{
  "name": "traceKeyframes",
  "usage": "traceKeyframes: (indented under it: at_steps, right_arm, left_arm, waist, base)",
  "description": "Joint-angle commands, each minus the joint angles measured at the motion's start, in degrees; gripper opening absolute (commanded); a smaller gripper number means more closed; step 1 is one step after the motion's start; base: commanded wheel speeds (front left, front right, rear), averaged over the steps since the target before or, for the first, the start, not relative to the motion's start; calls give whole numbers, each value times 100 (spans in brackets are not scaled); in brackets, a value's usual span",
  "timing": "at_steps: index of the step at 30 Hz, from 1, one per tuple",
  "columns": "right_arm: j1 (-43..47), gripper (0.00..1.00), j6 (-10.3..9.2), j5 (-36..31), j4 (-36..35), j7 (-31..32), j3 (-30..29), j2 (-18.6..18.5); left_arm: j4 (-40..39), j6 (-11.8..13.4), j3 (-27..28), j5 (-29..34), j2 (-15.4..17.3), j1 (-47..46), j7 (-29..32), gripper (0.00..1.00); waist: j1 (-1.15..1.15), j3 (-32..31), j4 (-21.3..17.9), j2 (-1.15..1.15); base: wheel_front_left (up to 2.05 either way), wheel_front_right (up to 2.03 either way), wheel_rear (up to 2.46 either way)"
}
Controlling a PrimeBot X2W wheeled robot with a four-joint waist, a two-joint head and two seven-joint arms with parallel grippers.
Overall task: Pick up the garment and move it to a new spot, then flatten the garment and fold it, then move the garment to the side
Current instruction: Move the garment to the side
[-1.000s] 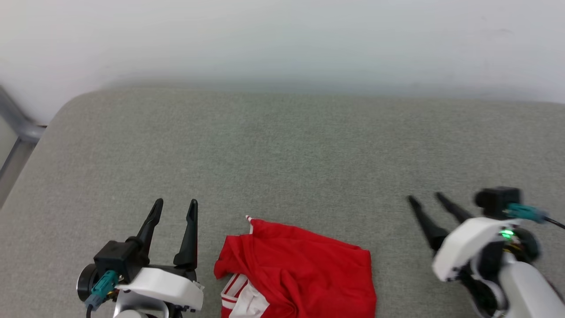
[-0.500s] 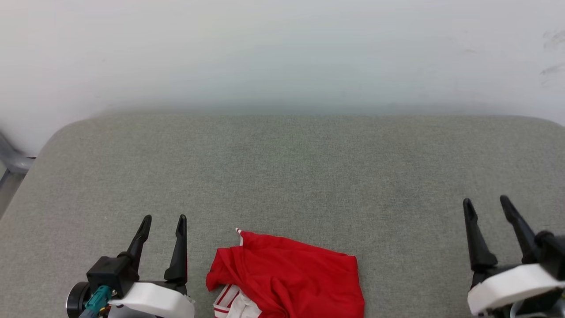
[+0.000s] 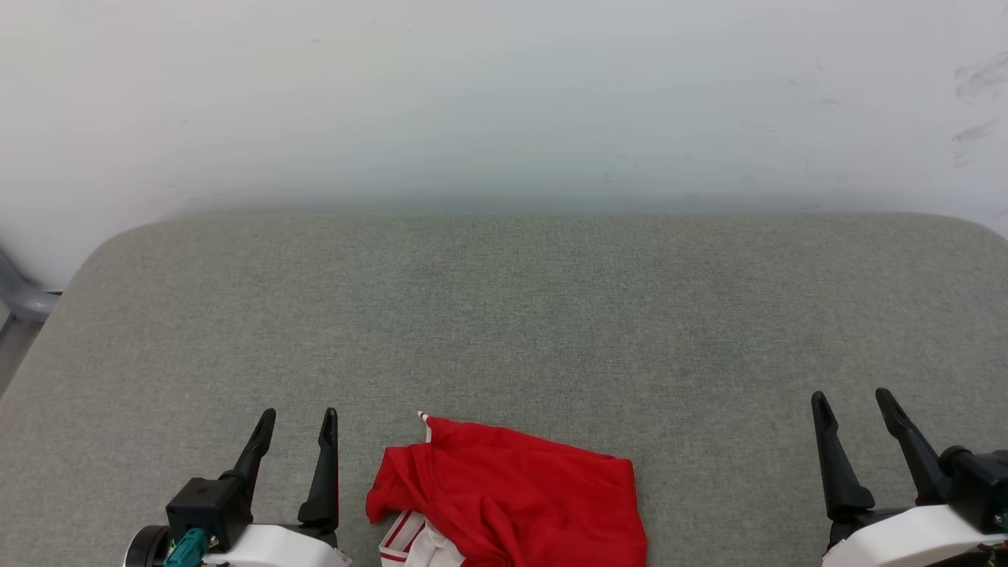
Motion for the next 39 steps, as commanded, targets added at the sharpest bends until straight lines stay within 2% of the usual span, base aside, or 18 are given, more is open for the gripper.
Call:
traceKeyframes:
  at_steps: [1, 7, 12, 15, 16, 17, 25, 33, 34, 35, 36, 39]
  right_arm:
    - [41, 100, -3, 40, -13, 39, -11, 29]
    - [148, 100, -3, 151, 158, 301, -295, 3]
    - [341, 100, -4, 950, 591, 1166, -370, -267]
    - [429, 100, -3, 1499, 802, 1882, -165, -423]
    - [381, 100, -2, 2038, 974, 2432, 103, -574]
    - [328, 100, -3, 2184, 1010, 2556, 210, -569]
    - [-234, 100, -3, 3131, 1467, 2845, 1022, -486]
    - [-653, 100, -9, 3505, 2406, 3414, 1526, -310]
    - [-676, 69, -11, 3541, 2458, 3477, 1557, -295]
    - [-698, 15, -13, 3578, 2485, 3522, 1586, -279]
    - [-718, 0, -14, 3587, 2480, 3538, 1599, -268]
    - [-829, 0, -8, 3628, 2274, 3511, 1624, -288]
  left_arm:
    - [18, 13, -14, -19, 17, 21, -11, 100]
    - [4, 9, -3, -30, 31, -97, -11, 100]
    - [-37, -28, 19, 18, -2, -189, -11, 100]
    - [-53, -66, 12, 52, -44, -268, -11, 100]
    - [-54, -102, 18, 71, -117, -388, -11, 100]
    - [-47, -122, 19, 73, -133, -418, -11, 100]
    - [-22, -304, 122, 171, -303, -702, -11, 100]
    - [22, -484, 275, 319, -449, -892, -11, 100]
    - [30, -502, 299, 330, -463, -905, -12, 100]
    - [40, -512, 329, 354, -476, -907, -12, 100]
    - [51, -530, 351, 367, -484, -902, -12, 100]
    - [83, -553, 411, 426, -543, -866, -12, 100]
  waist:
    - [0, 5, 10, 0]
    - [0, 68, 94, 0]
    - [0, 171, 265, 0]
    - [0, 282, 396, 0]
    - [0, 459, 536, 0]
    - [0, 514, 574, 0]
    - [0, 956, 843, 0]
    - [0, 1236, 1008, 0]
    - [0, 1249, 1017, 0]
    - [0, 1255, 1023, 0]
    - [0, 1256, 1025, 0]
    - [0, 1218, 1003, 0]
  base:
    - [0, 0, 0]
    - [0, 0, 0]
    - [0, 0, 0]
    - [0, 0, 0]
    - [0, 0, 0]
    - [0, 0, 0]
    - [0, 0, 0]
    - [0, 0, 0]
    - [0, 0, 0]
    - [0, 0, 0]
    - [0, 0, 0]
    - [0, 0, 0]
